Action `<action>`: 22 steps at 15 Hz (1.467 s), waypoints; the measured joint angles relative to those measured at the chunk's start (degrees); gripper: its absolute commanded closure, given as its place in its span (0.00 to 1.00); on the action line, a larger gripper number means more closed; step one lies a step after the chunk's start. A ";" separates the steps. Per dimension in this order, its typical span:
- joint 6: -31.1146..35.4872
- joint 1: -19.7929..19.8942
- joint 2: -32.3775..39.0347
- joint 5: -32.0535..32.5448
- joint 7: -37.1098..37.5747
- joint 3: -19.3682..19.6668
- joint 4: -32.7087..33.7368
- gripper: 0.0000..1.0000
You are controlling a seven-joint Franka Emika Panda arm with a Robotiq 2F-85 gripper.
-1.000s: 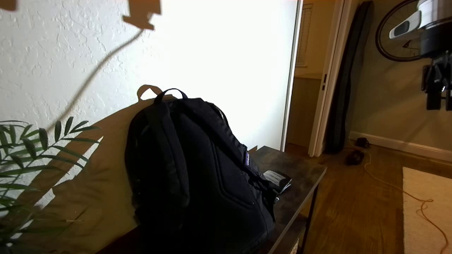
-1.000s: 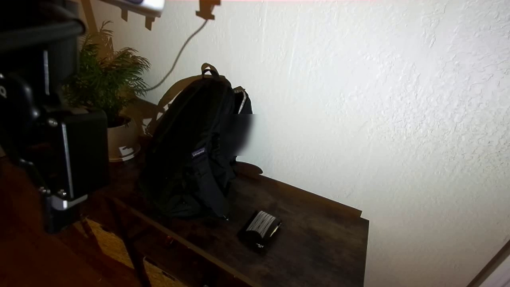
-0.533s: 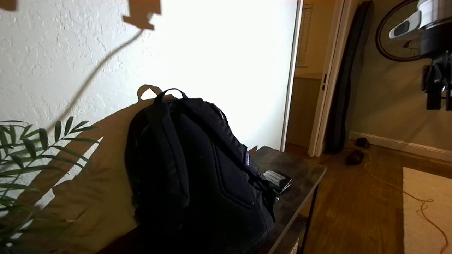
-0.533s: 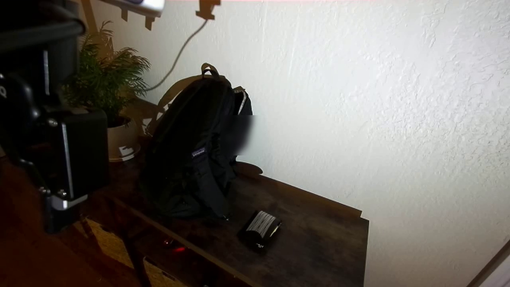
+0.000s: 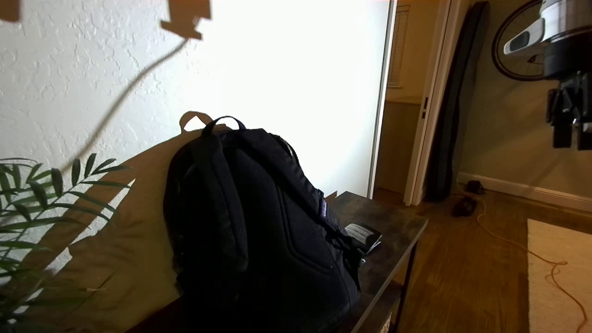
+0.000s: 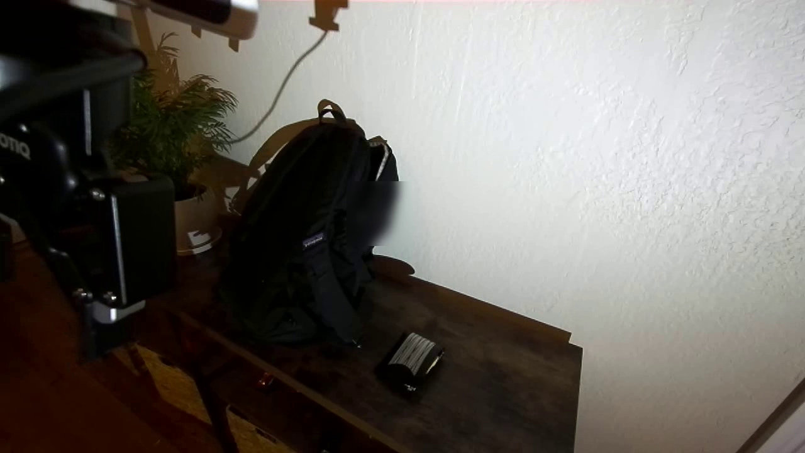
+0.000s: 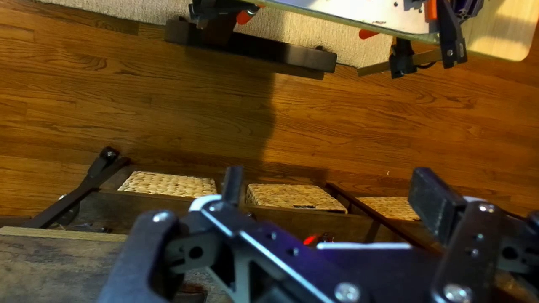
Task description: Put the wallet inside the backpack
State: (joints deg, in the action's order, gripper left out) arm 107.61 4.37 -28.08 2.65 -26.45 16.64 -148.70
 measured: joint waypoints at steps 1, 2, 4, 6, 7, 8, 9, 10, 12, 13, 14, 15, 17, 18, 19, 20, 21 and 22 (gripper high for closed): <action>1.05 -0.02 0.98 -0.24 0.49 -0.81 -0.03 0.00; 2.54 -0.09 2.20 -0.47 0.91 -1.67 -0.03 0.00; 6.51 -0.45 4.97 -1.27 1.78 -3.18 -0.02 0.00; 10.81 -0.66 7.95 -1.85 2.70 -4.45 0.18 0.00; 12.93 -0.67 9.41 -2.00 3.04 -4.97 0.31 0.00; 15.11 -0.67 10.74 -2.08 3.47 -5.34 0.42 0.00; 17.55 -0.66 11.92 -2.08 4.21 -5.62 0.52 0.00; 19.87 -0.65 12.93 -2.08 5.04 -5.83 0.59 0.00; 21.94 -0.64 14.18 -2.08 5.66 -6.04 0.86 0.00; 22.03 -0.63 14.38 -2.08 5.78 -6.06 1.02 0.00; 22.03 -0.62 14.41 -2.08 5.81 -6.06 1.10 0.00; 22.03 -0.62 14.41 -2.08 5.84 -6.06 1.16 0.00; 22.03 -0.61 14.41 -2.08 5.90 -6.07 1.21 0.00; 22.01 -0.61 14.44 -2.07 5.90 -6.08 1.21 0.00; 22.08 -0.61 14.58 -2.07 5.95 -6.12 1.23 0.00; 22.51 -0.61 14.94 -2.07 6.47 -6.25 1.26 0.00; 23.73 -0.61 15.54 -2.07 7.40 -6.52 1.30 0.00; 25.37 -0.61 16.35 -2.07 8.20 -6.89 1.41 0.00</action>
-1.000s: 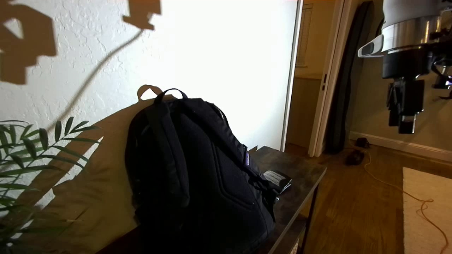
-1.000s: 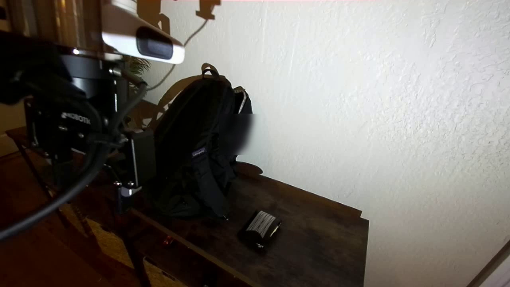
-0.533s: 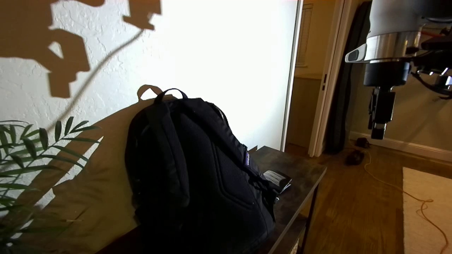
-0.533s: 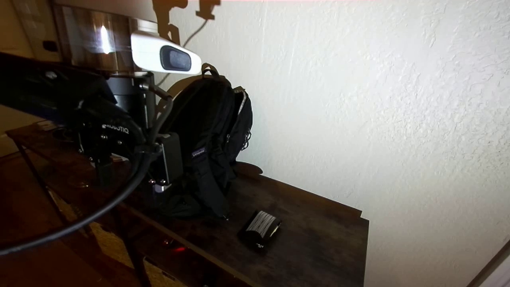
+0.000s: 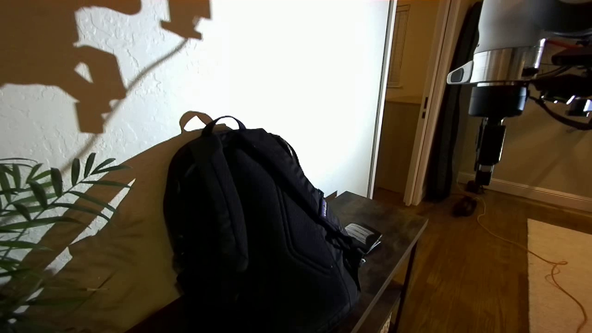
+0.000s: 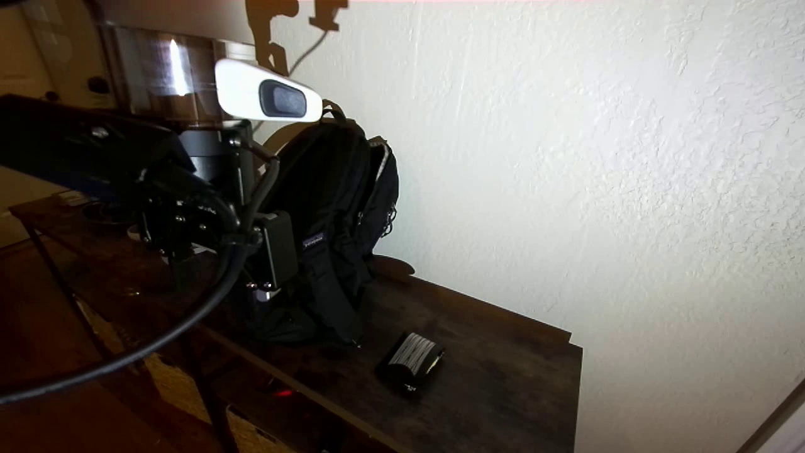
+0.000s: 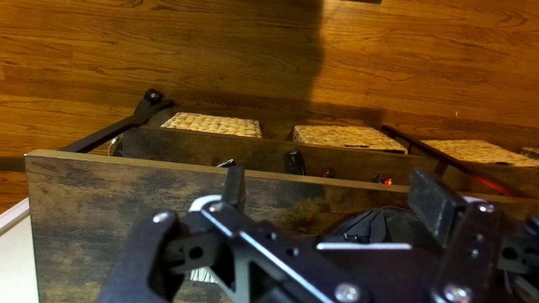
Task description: Put the wallet inside the backpack
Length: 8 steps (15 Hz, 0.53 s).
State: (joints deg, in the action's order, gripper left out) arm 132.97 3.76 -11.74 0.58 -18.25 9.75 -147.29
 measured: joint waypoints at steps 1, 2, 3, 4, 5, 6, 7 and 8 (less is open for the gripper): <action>1.84 -0.01 1.13 0.00 1.00 -0.46 0.27 0.00; 3.73 -0.01 2.49 -0.01 1.99 -0.94 0.70 0.00; 5.75 -0.02 4.15 -0.01 3.05 -1.41 1.35 0.00; 7.44 -0.02 5.82 -0.01 4.07 -1.84 2.14 0.00; 9.04 -0.02 7.60 -0.01 5.04 -2.21 3.06 0.00; 10.43 -0.02 9.46 -0.01 5.99 -2.54 4.11 0.00; 11.53 -0.02 11.34 -0.01 6.73 -2.81 5.24 0.00; 12.62 -0.01 13.20 -0.01 7.48 -3.03 6.43 0.00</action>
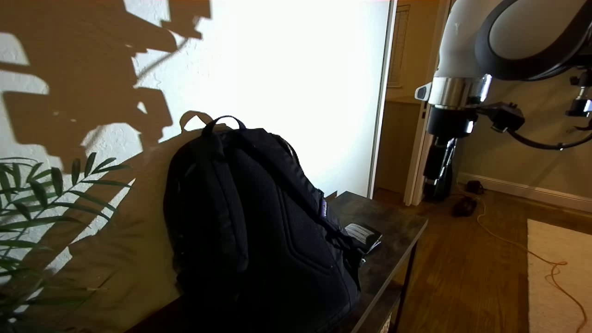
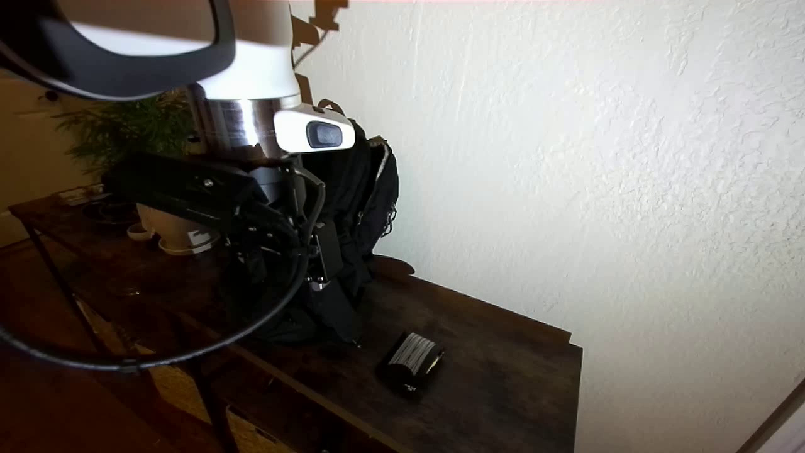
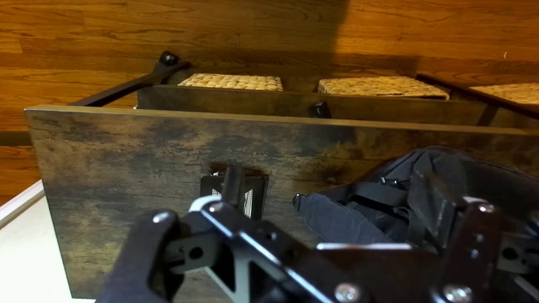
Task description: Put the wallet inside the backpack
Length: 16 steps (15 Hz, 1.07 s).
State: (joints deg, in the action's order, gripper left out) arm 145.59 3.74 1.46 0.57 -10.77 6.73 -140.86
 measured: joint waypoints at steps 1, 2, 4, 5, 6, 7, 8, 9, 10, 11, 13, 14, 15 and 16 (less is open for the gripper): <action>0.85 0.00 1.74 0.00 0.66 -0.17 1.16 0.00; 1.56 0.01 3.37 0.00 1.10 -0.26 2.30 0.00; 2.57 0.05 6.36 0.01 2.13 -0.27 4.51 0.00; 2.59 0.06 7.30 0.04 2.19 -0.29 5.16 0.00; 2.59 0.06 7.63 0.04 2.18 -0.33 5.34 0.00; 2.58 0.06 7.68 0.04 2.18 -0.38 5.35 0.00; 2.58 0.06 7.66 0.04 2.18 -0.42 5.35 0.00; 2.58 0.06 7.66 0.04 2.18 -0.43 5.36 0.00; 2.58 0.06 7.66 0.04 2.18 -0.43 5.36 0.00; 2.58 0.06 7.66 0.04 2.18 -0.44 5.36 0.00; 2.57 0.06 7.71 0.05 2.18 -0.45 5.39 0.00; 2.57 0.06 7.89 0.03 2.18 -0.52 5.49 0.00; 2.57 0.06 8.20 0.00 2.18 -0.60 5.71 0.00; 2.58 0.08 8.67 -0.03 2.18 -0.66 6.09 0.00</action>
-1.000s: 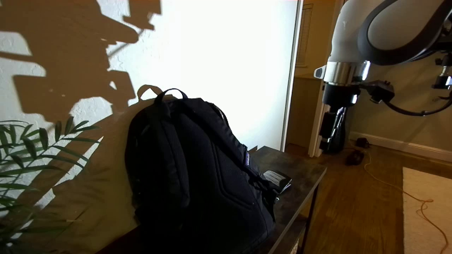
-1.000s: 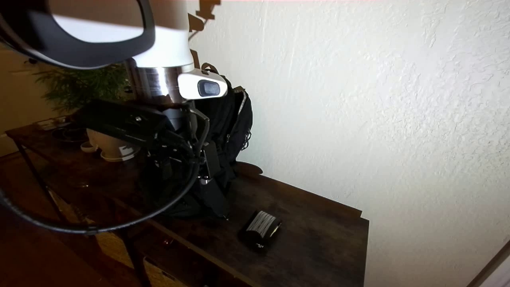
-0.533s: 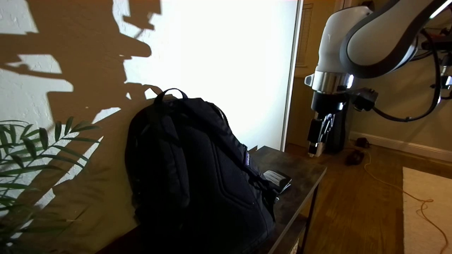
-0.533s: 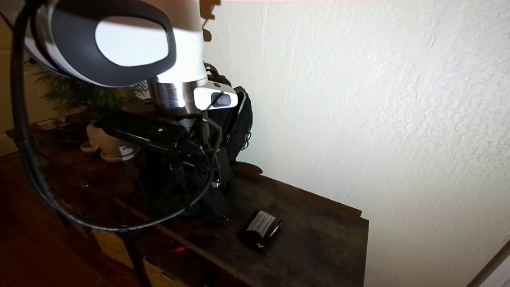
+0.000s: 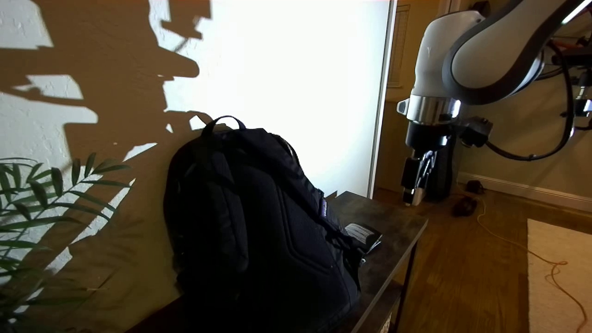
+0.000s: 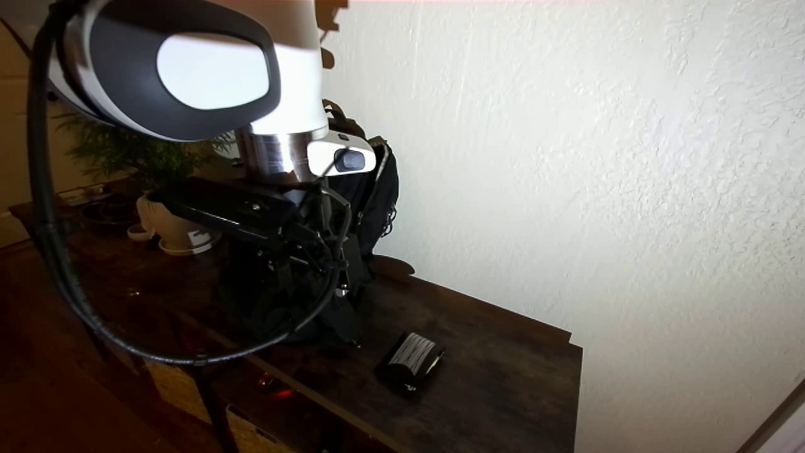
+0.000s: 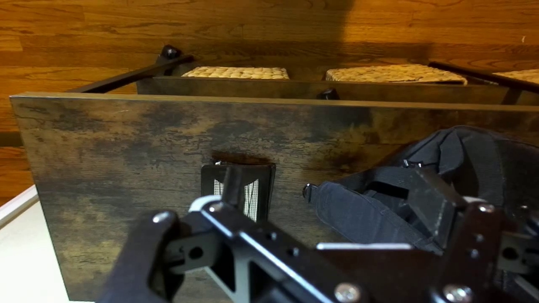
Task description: Put the wallet inside the backpack
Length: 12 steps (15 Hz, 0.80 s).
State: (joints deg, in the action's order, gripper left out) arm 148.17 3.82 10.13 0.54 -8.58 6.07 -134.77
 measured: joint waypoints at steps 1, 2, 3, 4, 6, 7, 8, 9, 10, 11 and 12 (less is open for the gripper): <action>0.00 0.02 0.67 0.00 0.00 -0.04 0.59 0.00; 0.03 0.07 1.51 -0.02 0.00 -0.05 1.28 0.00; 0.12 0.17 2.44 -0.11 0.00 -0.07 2.13 0.00; 0.37 0.27 3.48 -0.21 0.00 -0.07 3.08 0.00; 0.95 0.73 5.58 -0.48 -0.01 -0.21 5.03 0.00; 1.28 1.01 6.66 -0.69 -0.02 -0.29 6.04 0.00; 1.68 1.41 7.83 -1.02 -0.08 -0.42 7.08 0.00; 2.09 1.89 9.04 -1.58 -0.19 -0.62 8.14 0.00; 2.42 2.41 10.24 -2.12 -0.23 -0.82 9.23 0.00; 2.84 2.98 11.50 -2.55 -0.24 -1.05 10.36 0.00; 3.41 3.58 12.76 -2.99 -0.28 -1.32 11.44 0.00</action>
State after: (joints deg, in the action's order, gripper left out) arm 151.58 7.40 22.89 -2.45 -8.86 4.75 -123.33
